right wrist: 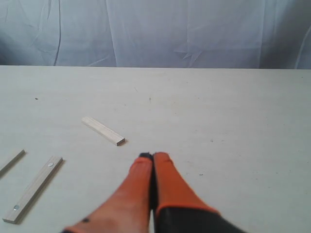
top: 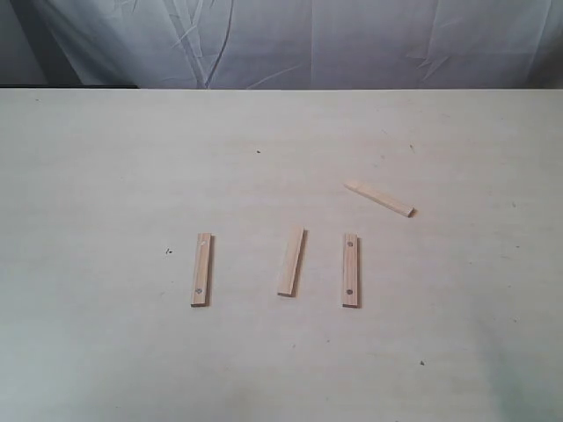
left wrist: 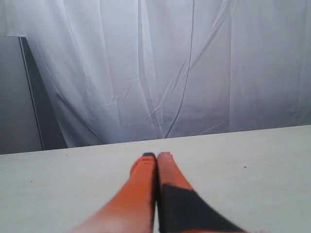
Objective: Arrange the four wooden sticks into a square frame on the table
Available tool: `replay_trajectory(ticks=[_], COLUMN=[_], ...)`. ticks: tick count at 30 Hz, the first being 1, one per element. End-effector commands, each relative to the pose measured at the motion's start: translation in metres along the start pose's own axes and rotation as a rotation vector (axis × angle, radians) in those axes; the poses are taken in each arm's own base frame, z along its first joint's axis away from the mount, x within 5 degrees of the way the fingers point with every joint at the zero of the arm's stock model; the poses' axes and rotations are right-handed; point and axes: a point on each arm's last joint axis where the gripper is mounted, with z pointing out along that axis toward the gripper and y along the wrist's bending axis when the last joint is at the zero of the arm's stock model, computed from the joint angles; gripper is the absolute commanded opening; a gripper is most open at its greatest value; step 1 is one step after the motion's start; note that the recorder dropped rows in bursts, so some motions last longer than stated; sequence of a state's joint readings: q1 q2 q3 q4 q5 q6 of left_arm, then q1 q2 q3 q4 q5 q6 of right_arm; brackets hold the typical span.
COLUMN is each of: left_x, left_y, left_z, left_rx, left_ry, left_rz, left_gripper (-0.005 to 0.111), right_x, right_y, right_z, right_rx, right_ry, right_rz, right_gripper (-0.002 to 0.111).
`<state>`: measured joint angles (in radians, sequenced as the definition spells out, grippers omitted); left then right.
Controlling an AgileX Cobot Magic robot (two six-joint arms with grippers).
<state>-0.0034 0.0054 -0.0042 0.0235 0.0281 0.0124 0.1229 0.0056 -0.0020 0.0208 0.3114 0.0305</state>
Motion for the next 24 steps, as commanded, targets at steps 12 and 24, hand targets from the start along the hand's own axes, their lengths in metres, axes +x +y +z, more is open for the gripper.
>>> replay_trajectory(ticks=[12,24], left_x=[-0.048,-0.097], left_y=[0.000,0.002], left_z=[0.010,0.117], left_rx=[0.012,0.026], left_ry=[0.070,0.597], left_rz=[-0.143,-0.039], left_gripper=[0.000,0.000], right_x=[0.000,0.000], right_y=[0.000,0.000], right_z=[0.000,0.000], right_rx=[0.006,0.006], right_ry=[-0.011,-0.011], right_rz=[-0.003,-0.003], right_gripper=[0.000,0.000])
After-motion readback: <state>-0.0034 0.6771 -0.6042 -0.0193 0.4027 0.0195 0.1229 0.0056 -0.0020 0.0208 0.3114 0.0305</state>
